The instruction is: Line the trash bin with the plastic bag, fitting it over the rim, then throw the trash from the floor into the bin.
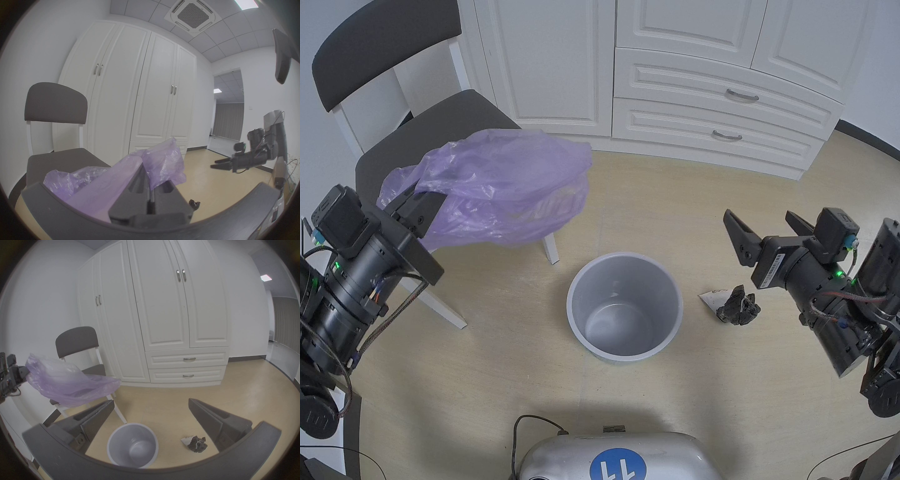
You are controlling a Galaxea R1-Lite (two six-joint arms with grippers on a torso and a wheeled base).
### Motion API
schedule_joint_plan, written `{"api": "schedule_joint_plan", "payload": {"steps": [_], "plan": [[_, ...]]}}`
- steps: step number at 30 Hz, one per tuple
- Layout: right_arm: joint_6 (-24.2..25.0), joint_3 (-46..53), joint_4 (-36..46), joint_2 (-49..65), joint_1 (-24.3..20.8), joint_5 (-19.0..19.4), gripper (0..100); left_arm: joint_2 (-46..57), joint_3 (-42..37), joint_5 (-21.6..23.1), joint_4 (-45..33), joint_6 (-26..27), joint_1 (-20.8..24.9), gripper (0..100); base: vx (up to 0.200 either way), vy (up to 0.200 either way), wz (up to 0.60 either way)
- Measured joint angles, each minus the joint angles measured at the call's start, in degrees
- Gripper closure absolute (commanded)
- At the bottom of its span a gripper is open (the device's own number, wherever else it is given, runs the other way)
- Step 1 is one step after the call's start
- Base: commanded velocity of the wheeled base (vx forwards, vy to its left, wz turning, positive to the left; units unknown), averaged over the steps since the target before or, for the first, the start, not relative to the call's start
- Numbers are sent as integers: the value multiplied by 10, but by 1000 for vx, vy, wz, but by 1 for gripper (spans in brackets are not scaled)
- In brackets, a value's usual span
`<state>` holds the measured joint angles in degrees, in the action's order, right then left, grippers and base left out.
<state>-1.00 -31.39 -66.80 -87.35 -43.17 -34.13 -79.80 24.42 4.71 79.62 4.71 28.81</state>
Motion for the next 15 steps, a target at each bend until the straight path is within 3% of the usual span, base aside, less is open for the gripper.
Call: {"api": "schedule_joint_plan", "payload": {"steps": [6, 15], "plan": [[18, 2, 2, -36, -7, 3, 0, 31, -23, 1, -1, 2, 35, 100, 0, 0, 0], [53, 22, 27, -59, -58, 20, 0, 65, -36, 9, -1, 3, 65, 100, 0, 0, 0]]}}
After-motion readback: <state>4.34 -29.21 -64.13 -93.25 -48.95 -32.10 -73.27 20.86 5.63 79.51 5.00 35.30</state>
